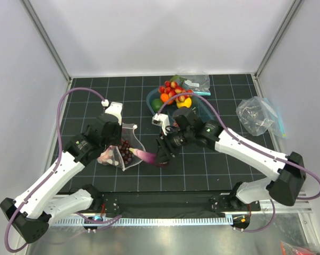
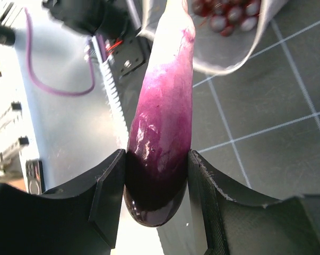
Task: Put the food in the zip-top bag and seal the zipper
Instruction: Place the fake vegetable in the zipper food storage bag.
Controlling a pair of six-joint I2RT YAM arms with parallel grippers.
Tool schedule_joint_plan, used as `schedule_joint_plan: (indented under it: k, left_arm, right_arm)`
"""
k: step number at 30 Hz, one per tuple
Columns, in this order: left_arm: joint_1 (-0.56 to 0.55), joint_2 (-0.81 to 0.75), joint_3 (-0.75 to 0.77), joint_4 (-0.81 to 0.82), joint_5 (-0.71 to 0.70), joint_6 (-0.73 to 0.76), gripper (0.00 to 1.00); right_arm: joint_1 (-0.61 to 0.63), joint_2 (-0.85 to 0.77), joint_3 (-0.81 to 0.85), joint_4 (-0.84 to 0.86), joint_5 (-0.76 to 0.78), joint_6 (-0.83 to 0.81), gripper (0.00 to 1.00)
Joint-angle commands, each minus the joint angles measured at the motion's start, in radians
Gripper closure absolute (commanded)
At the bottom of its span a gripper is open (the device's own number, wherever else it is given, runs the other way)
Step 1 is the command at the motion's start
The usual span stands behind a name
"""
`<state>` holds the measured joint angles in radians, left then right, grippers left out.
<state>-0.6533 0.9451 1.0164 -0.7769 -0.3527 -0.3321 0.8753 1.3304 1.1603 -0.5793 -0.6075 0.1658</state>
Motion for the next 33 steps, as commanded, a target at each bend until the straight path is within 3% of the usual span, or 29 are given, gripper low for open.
schedule_joint_plan:
  k: [1,5,10,14,15,16,18,21,24,28,33]
  left_arm:
    - [0.001,-0.006,0.001,0.027,-0.017,0.005,0.99]
    - [0.003,-0.008,0.001,0.028,-0.017,0.004,0.98]
    - [0.003,-0.009,-0.002,0.028,-0.022,0.001,0.98]
    - [0.001,-0.005,-0.002,0.028,-0.029,-0.002,0.98]
    - [0.001,-0.003,-0.002,0.028,-0.029,-0.004,0.98]
    - [0.001,-0.002,-0.002,0.028,-0.029,-0.005,0.98]
    - [0.001,0.003,-0.002,0.027,-0.028,-0.007,0.98]
    - [0.001,0.003,-0.001,0.025,-0.031,-0.007,0.98]
    - [0.003,0.004,-0.001,0.025,-0.037,-0.008,0.98]
    - [0.015,0.003,0.001,0.022,-0.040,-0.013,0.98]
    - [0.038,0.017,0.005,0.013,-0.034,-0.019,0.98]
  right_arm:
    - [0.008,0.048,0.105,0.084,0.060,0.080,0.78]
    - [0.022,0.136,0.162,0.139,0.107,0.170,0.78]
    - [0.060,0.281,0.294,0.107,0.305,0.290,0.79]
    - [0.088,0.334,0.288,0.268,0.452,0.396,0.74]
    - [0.093,0.339,0.277,0.301,0.484,0.406,0.67]
    - [0.097,0.343,0.250,0.338,0.506,0.426,0.41]
    - [0.100,0.351,0.225,0.424,0.529,0.434,0.19]
    - [0.105,0.336,0.234,0.398,0.532,0.407,0.08]
    - [0.105,0.258,0.220,0.348,0.580,0.374,0.11]
    - [0.105,0.182,0.229,0.181,0.601,0.319,0.31]
    - [0.105,0.148,0.250,0.026,0.585,0.226,0.38]
